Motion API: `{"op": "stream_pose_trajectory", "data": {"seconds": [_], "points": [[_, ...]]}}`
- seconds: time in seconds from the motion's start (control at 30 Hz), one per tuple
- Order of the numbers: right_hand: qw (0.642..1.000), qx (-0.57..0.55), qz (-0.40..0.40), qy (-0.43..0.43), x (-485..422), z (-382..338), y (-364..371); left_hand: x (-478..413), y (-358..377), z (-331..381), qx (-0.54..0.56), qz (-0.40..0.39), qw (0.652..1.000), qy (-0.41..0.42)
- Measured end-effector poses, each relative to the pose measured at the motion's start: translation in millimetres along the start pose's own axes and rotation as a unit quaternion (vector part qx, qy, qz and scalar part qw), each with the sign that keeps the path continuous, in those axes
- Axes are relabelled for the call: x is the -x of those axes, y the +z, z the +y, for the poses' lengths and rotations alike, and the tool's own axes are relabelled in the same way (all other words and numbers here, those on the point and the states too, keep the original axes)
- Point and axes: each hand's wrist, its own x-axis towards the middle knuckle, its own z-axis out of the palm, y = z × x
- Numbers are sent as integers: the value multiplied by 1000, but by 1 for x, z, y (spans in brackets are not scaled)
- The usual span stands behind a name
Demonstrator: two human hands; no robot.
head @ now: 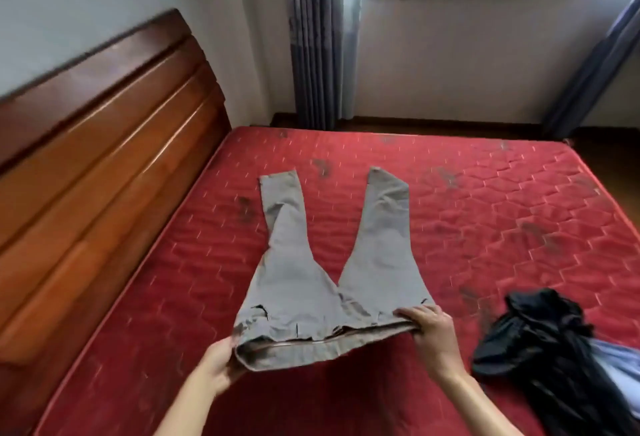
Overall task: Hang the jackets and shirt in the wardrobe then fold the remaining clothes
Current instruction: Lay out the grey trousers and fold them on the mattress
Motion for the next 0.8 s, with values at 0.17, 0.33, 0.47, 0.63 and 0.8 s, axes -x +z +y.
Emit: {"op": "stream_pose_trajectory", "data": {"seconds": [0.17, 0.33, 0.47, 0.63, 0.8], "points": [[988, 24, -127, 84, 158, 83, 78, -26, -64, -174, -71, 100, 990, -71], [969, 66, -195, 134, 289, 130, 124, -36, -105, -294, -100, 168, 977, -82], [964, 50, -201, 165, 343, 150, 138, -55, -126, -347, -82, 192, 976, -68], [943, 79, -260, 194, 368, 159, 141, -45, -119, -357, -343, 176, 923, 4], [951, 132, -215, 177, 371, 158, 148, -39, -128, -365, -477, 186, 856, 75]]}}
